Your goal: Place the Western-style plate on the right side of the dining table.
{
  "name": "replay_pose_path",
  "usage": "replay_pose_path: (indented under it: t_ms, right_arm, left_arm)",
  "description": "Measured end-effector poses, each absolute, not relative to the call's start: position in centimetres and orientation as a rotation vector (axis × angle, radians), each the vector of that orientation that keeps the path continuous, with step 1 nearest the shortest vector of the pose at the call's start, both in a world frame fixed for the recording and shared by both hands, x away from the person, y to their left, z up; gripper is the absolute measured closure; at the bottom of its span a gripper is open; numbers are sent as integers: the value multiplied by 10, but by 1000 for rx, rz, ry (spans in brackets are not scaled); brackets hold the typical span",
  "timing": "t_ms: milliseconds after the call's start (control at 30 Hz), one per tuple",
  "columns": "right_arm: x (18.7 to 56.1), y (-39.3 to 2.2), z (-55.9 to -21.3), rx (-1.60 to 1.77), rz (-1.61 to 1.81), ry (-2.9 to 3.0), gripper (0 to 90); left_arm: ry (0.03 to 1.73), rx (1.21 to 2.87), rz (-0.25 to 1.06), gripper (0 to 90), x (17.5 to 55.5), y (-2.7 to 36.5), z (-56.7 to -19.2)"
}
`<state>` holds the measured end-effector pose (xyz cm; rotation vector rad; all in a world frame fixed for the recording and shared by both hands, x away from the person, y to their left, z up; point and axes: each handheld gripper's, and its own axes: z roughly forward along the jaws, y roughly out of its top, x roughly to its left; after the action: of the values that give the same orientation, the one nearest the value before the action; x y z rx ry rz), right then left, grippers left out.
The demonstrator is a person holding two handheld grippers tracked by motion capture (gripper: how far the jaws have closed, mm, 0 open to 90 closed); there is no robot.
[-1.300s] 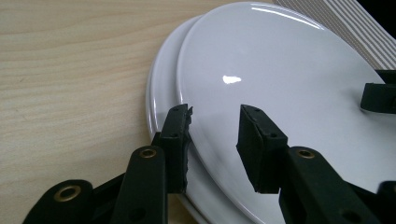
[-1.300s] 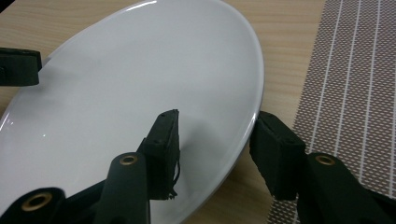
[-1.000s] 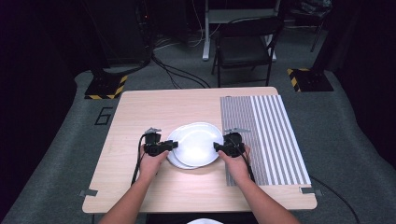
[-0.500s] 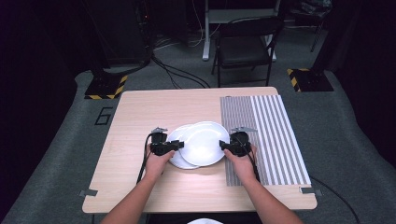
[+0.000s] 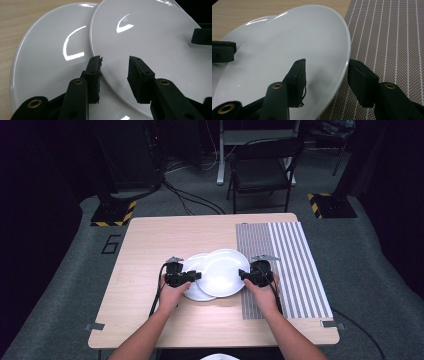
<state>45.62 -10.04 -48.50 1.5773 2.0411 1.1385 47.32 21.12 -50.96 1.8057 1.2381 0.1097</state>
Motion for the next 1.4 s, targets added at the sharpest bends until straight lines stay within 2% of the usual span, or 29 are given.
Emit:
replay_pose_path:
  t_ms: [333,767,1400]
  right_arm:
    - [433,-96,-489,1550,1125,2087,477]
    - [429,-106,-484,1530,1106,2040,536]
    - [428,-116,-498,1641,1216,1986,542]
  left_arm:
    - [1237,1811,122,622,471,208,-509]
    - [1211,1826,111,610,470,197,-511]
    - [1199,1773,133,611,466,196,-504]
